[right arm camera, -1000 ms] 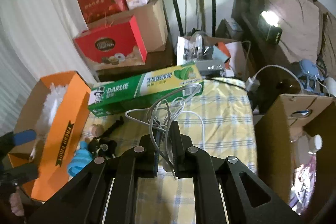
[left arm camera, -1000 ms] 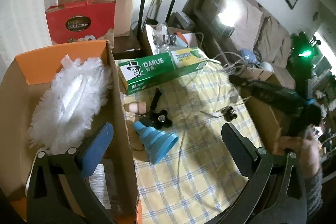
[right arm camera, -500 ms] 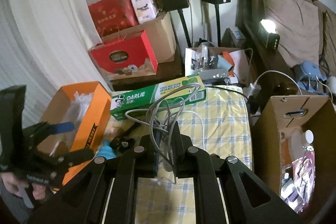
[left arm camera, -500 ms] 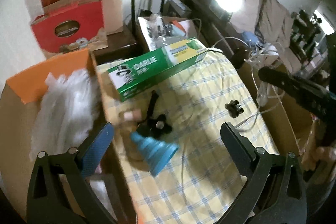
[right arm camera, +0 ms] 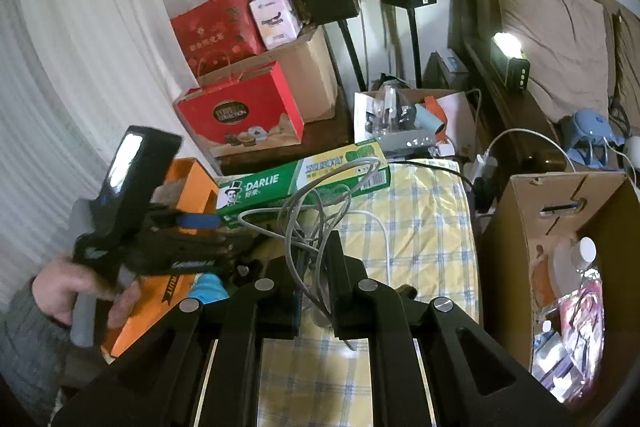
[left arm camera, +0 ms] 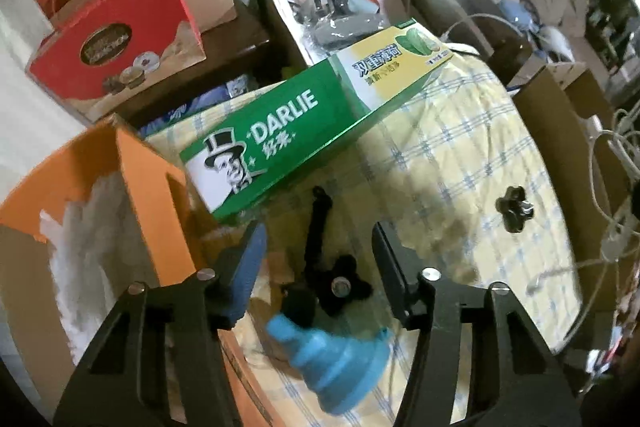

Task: Organize objects
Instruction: 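Grasp the black strap near the blue funnel with the left tool while the right tool holds the cable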

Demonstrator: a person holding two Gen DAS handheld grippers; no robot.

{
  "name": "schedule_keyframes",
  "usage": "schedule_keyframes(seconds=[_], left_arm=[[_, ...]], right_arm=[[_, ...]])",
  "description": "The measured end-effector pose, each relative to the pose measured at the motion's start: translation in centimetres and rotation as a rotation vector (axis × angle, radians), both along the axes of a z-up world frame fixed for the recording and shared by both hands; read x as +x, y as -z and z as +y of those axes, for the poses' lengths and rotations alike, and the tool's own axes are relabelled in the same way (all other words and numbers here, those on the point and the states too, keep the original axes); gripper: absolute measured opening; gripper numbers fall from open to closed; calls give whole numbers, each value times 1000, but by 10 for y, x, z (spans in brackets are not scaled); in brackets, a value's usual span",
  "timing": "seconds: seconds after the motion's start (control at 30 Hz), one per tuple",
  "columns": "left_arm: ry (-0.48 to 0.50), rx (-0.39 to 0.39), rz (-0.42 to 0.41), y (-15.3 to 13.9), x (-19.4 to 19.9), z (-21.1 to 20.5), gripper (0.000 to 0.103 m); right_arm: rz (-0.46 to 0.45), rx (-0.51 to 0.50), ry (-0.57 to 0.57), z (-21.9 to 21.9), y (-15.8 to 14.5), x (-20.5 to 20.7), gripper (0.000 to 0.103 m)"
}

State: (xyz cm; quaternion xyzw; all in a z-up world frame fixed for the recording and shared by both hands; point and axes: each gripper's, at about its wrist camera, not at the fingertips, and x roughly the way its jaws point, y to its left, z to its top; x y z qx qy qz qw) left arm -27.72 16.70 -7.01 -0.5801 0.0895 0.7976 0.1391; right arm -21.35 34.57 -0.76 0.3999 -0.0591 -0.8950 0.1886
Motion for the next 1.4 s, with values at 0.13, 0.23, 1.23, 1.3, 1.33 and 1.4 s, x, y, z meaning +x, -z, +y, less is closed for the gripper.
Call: schedule_keyframes(seconds=[0.13, 0.23, 1.23, 1.3, 1.33, 1.4], left_arm=[[16, -57, 11, 4, -7, 8, 41], [21, -14, -11, 0, -4, 7, 25], [-23, 18, 37, -3, 5, 8, 9], [-33, 56, 62, -16, 12, 2, 9], [-40, 80, 82, -25, 16, -2, 9], [-51, 116, 118, -42, 21, -9, 9]], right_arm=[[-8, 0, 2, 1, 4, -1, 9], [-10, -6, 5, 3, 5, -2, 9], [-19, 6, 12, 4, 4, -6, 9], [-8, 9, 14, 3, -1, -5, 9], [-4, 9, 15, 3, -4, -4, 9], [5, 8, 16, 1, -9, -3, 9]])
